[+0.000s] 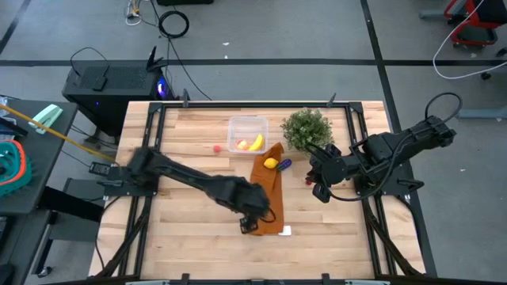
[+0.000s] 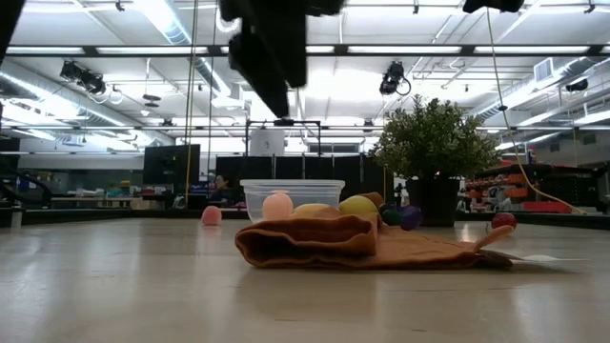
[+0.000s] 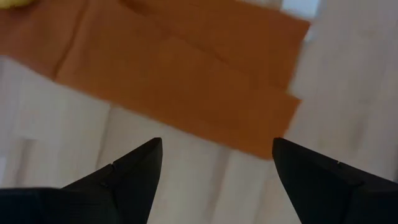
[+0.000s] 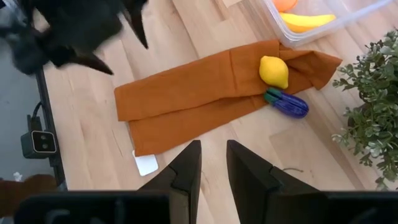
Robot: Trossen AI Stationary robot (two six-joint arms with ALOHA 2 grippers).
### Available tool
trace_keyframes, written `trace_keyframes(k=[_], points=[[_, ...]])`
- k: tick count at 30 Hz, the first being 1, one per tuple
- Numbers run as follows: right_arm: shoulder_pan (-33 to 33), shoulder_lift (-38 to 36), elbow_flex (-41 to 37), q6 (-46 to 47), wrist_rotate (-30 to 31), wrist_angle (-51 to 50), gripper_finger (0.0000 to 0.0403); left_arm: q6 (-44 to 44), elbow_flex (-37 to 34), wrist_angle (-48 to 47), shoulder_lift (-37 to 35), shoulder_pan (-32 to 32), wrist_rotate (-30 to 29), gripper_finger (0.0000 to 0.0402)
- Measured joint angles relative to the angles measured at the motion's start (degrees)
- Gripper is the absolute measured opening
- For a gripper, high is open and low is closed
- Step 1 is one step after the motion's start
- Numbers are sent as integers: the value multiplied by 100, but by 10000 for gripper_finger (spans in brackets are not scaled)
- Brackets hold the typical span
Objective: Pick and placing Produce into tupperware
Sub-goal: Put the pink peach into the transparent bin
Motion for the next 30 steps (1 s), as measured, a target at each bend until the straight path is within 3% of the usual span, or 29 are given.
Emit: trace_keyframes(k=[10,16,21,30], points=[[0,0,0,102,68,42,83,-236,-2988,814,-2934,942,-191,309],[-2,0,0,134,125,95,83,365,-4060,704,-4249,1905,-201,309],[-4,0,0,252,196,192,83,932,-4247,513,-4616,2891,-45,309],[-15,0,0,475,308,312,83,1920,-4253,639,-4143,4340,297,309]])
